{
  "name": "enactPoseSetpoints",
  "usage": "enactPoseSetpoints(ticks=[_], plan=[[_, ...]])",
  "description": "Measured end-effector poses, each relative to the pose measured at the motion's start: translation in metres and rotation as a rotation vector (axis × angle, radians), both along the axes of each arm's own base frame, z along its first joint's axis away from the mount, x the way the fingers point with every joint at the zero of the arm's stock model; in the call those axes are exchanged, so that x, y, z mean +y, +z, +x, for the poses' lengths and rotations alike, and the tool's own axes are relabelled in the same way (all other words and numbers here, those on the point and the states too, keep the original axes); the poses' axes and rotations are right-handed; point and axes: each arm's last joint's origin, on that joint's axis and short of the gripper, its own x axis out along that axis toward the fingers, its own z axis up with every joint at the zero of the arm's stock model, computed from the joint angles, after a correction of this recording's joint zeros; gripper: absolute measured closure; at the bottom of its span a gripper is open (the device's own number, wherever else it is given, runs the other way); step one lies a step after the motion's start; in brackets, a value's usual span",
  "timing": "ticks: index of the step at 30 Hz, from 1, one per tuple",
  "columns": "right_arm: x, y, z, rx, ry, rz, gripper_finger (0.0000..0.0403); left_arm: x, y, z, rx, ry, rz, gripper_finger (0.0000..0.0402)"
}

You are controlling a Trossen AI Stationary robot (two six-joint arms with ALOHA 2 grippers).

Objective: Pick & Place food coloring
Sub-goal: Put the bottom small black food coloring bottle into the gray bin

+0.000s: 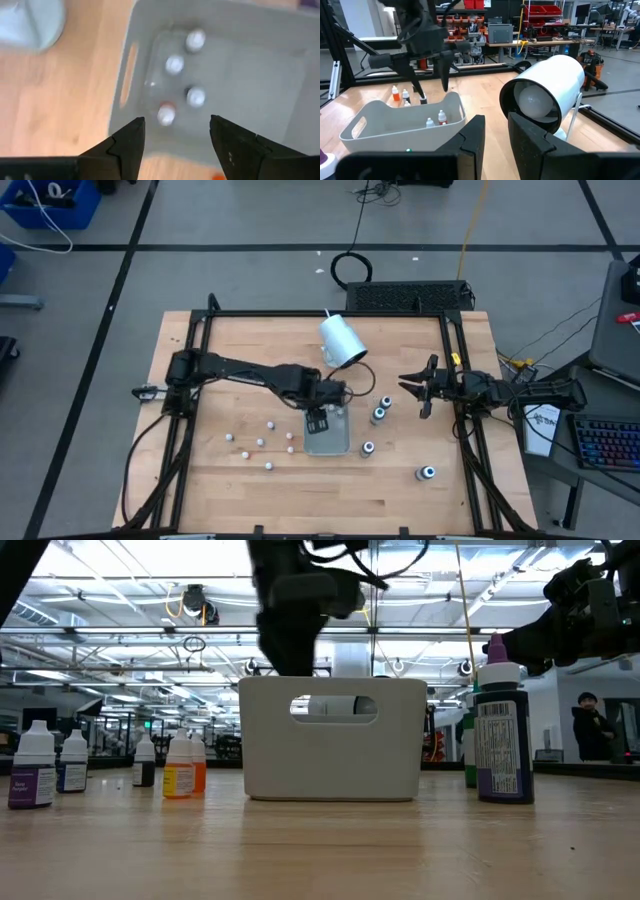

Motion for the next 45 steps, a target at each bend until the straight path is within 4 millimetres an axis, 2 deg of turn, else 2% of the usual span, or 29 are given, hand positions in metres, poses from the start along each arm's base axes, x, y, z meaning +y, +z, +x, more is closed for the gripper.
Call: enactPoseSetpoints(ticks=[8, 11, 15, 21, 25, 30, 39, 45], plan=[[0.0, 0.0, 0.0, 0.001, 0.0, 0.0, 0.0325, -0.049, -0.015, -0.057, 0.268, 0.116, 0.052, 0.0176], [0.0, 0.0, 0.0, 0.001, 0.0, 0.0, 0.0325, -0.063, -0.004, -0.08, 0.292, 0.238, 0.11, 0.0176], [0.0, 0.0, 0.0, 0.0, 0.0, 0.0, 0.0325, -0.079, 0.012, -0.114, 0.182, 0.367, 0.17, 0.0176], [0.0, 0.0, 0.0, -0.001, 0.0, 0.0, 0.0325, -0.08, 0.009, -0.171, 0.135, 0.59, 0.114, 0.0176], [0.0, 0.0, 0.0, -0.001, 0.0, 0.0, 0.0325, -0.074, 0.004, -0.2, 0.159, 0.69, 0.012, 0.0176], [0.0, 0.0, 0.0, -0.001, 0.0, 0.0, 0.0325, -0.067, -0.002, -0.217, 0.144, 0.763, -0.087, 0.0176], [0.0, 0.0, 0.0, -0.001, 0.0, 0.0, 0.0325, -0.067, -0.029, -0.223, 0.141, 0.824, -0.179, 0.0176], [0.0, 0.0, 0.0, -0.001, 0.0, 0.0, 0.0325, -0.065, -0.043, -0.23, 0.169, 0.899, -0.159, 0.0176]])
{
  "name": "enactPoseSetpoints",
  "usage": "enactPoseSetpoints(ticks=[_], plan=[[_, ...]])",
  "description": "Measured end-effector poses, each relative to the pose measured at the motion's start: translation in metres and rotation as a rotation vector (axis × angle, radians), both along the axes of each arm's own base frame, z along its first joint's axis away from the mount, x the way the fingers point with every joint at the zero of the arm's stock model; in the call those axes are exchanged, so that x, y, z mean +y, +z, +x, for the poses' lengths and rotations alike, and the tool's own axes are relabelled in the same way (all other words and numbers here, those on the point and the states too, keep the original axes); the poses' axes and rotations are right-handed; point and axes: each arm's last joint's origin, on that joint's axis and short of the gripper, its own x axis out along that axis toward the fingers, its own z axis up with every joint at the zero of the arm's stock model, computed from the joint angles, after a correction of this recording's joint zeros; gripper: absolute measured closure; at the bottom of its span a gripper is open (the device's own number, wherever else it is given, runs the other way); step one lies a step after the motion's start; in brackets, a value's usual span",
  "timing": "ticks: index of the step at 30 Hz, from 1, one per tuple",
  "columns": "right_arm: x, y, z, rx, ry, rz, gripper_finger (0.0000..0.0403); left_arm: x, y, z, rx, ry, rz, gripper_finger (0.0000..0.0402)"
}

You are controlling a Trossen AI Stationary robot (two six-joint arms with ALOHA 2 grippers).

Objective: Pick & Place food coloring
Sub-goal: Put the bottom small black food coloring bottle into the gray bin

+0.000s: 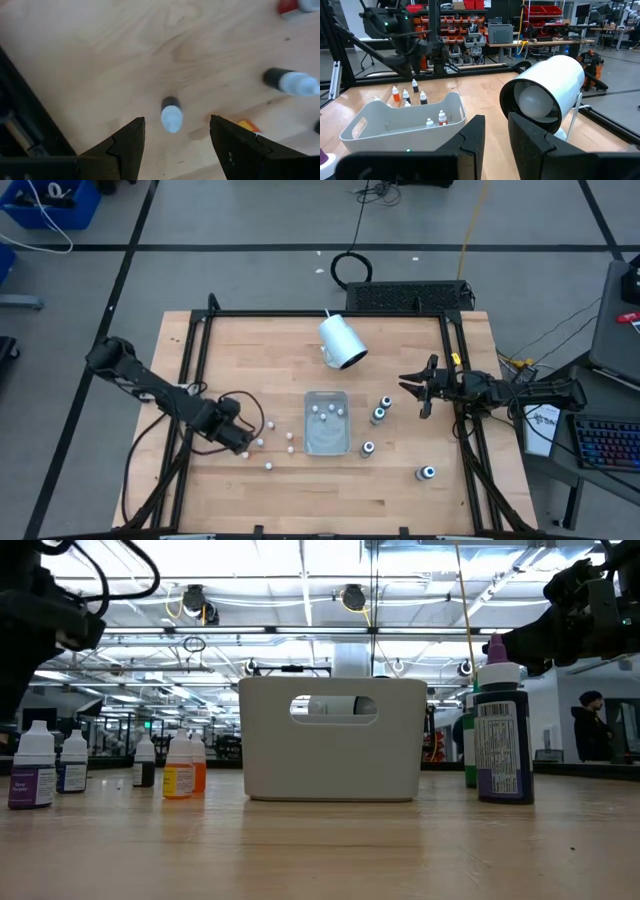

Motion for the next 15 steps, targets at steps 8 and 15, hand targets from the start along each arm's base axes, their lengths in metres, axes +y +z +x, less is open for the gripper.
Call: enactPoseSetpoints(ticks=[8, 15], plan=[[0.0, 0.0, 0.0, 0.0, 0.0, 0.0, 0.0325, -0.006, -0.014, -0.002, -0.042, 0.011, -0.046, 0.0176], [0.0, 0.0, 0.0, 0.0, 0.0, 0.0, 0.0325, -0.004, -0.025, -0.005, -0.05, 0.028, -0.047, 0.0176]])
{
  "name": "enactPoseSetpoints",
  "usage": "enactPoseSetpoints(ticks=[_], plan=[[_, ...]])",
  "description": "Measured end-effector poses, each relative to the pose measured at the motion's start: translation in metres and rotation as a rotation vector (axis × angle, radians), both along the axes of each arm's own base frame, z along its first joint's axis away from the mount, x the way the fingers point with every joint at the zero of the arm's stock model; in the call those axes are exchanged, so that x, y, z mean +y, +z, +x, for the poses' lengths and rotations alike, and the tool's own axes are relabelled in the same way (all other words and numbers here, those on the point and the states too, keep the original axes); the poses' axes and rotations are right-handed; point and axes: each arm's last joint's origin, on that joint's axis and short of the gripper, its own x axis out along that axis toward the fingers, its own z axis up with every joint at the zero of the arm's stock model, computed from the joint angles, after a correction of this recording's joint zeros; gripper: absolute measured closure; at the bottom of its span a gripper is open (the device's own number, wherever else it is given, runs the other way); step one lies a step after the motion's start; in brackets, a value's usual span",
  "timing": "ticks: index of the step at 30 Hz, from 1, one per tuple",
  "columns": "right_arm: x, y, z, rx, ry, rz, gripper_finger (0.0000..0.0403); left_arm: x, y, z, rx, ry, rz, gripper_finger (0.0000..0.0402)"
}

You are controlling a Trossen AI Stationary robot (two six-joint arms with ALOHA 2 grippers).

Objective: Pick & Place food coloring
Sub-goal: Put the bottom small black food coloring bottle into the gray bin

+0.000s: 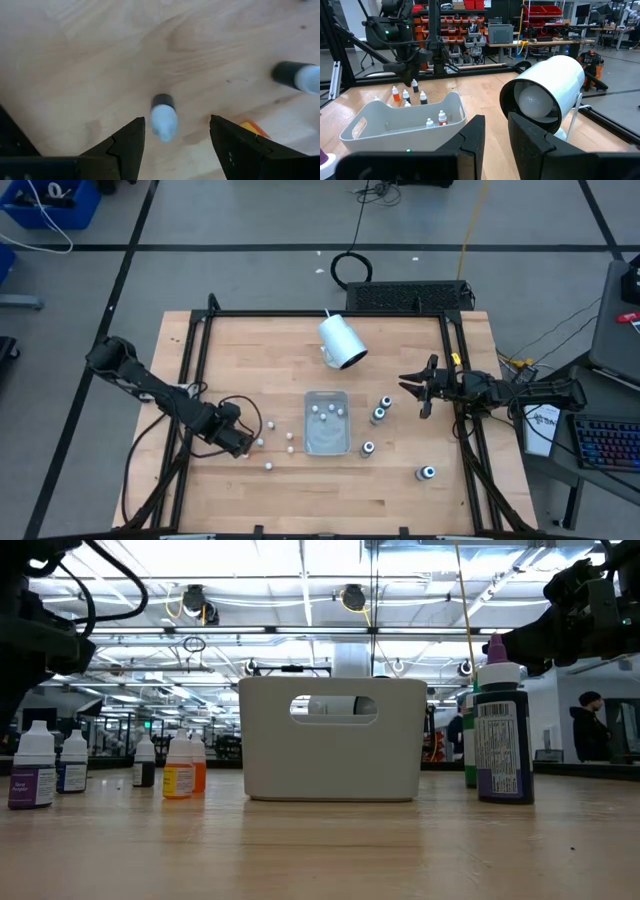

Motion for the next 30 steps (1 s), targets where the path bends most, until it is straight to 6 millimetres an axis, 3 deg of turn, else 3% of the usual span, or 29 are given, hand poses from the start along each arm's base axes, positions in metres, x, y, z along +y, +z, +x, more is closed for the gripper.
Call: enactPoseSetpoints(ticks=[23, 30], plan=[[0.0, 0.0, 0.0, 0.0, 0.0, 0.0, 0.0325, 0.0016, -0.0086, -0.0015, -0.026, -0.012, 0.01, 0.0178], [0.0, 0.0, 0.0, 0.0, 0.0, 0.0, 0.0325, 0.0015, -0.0086, -0.0013, -0.028, -0.021, 0.01, 0.0238]])
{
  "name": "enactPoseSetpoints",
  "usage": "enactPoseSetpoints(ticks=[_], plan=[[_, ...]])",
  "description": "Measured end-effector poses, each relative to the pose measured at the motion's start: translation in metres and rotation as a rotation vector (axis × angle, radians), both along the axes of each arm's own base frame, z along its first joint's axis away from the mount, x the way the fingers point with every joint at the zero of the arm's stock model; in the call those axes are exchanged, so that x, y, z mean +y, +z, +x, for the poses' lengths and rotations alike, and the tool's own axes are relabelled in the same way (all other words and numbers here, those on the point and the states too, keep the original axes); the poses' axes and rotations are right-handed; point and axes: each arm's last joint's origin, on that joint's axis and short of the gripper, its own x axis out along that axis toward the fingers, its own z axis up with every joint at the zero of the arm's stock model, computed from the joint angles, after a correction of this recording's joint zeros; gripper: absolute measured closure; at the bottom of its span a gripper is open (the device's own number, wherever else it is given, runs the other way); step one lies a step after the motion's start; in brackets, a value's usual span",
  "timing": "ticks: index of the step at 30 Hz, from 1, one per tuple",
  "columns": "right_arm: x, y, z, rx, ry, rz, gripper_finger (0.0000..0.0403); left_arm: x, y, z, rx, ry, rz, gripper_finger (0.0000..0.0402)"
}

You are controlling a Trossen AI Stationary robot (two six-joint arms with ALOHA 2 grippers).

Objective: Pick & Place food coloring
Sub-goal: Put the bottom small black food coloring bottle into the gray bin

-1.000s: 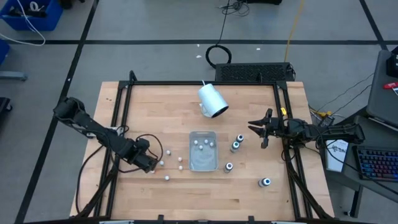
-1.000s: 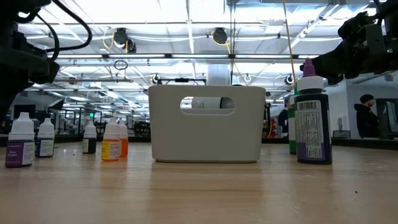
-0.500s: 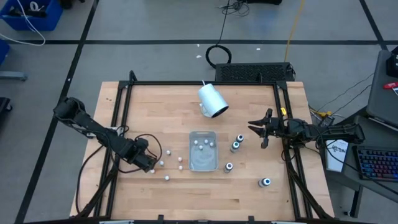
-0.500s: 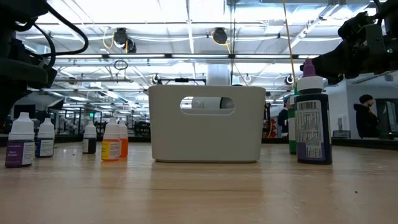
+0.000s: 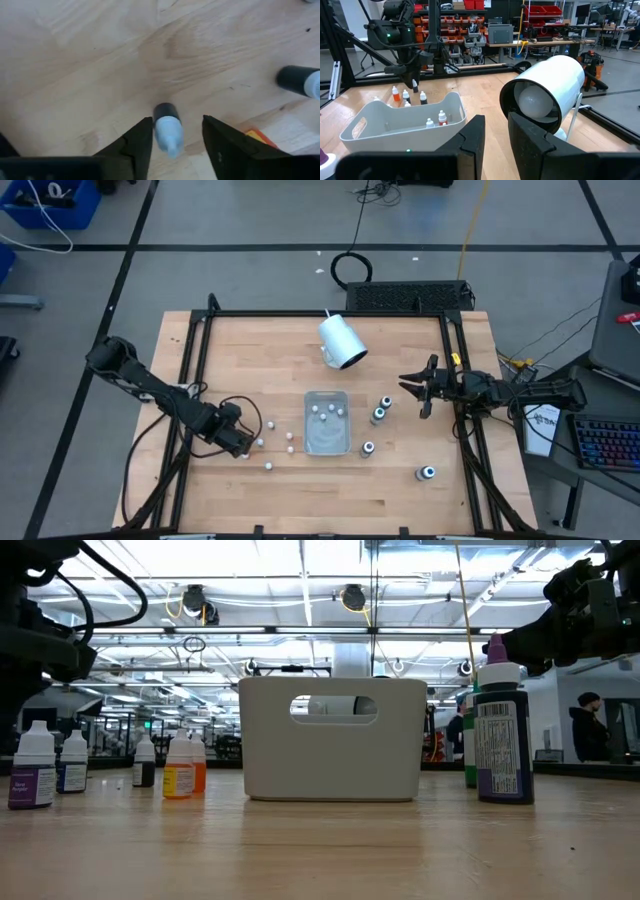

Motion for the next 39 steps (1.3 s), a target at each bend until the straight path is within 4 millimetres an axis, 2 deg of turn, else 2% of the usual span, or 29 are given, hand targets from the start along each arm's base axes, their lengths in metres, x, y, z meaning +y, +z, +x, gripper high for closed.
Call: enactPoseSetpoints(ticks=[8, 16, 19, 23, 27, 33, 39], plan=[[0.0, 0.0, 0.0, 0.0, 0.0, 0.0, 0.0325, 0.0, 0.0, 0.0, 0.004, 0.001, -0.007, 0.0304], [0.0, 0.0, 0.0, 0.0, 0.0, 0.0, 0.0325, 0.0, 0.001, 0.0, 0.007, -0.02, -0.006, 0.0336], [0.0, 0.0, 0.0, 0.0, 0.0, 0.0, 0.0325, -0.001, 0.007, 0.005, -0.017, -0.044, 0.012, 0.0336], [0.0, 0.0, 0.0, 0.0, 0.0, 0.0, 0.0325, -0.002, 0.029, 0.02, -0.105, -0.11, 0.039, 0.0336], [0.0, 0.0, 0.0, 0.0, 0.0, 0.0, 0.0325, -0.001, 0.059, 0.042, -0.232, -0.234, 0.072, 0.0336], [0.0, 0.0, 0.0, 0.0, 0.0, 0.0, 0.0325, 0.017, 0.108, 0.079, -0.43, -0.409, 0.194, 0.0336], [0.0, 0.0, 0.0, 0.0, 0.0, 0.0, 0.0325, 0.036, 0.128, 0.133, -0.438, -0.598, 0.246, 0.0336]])
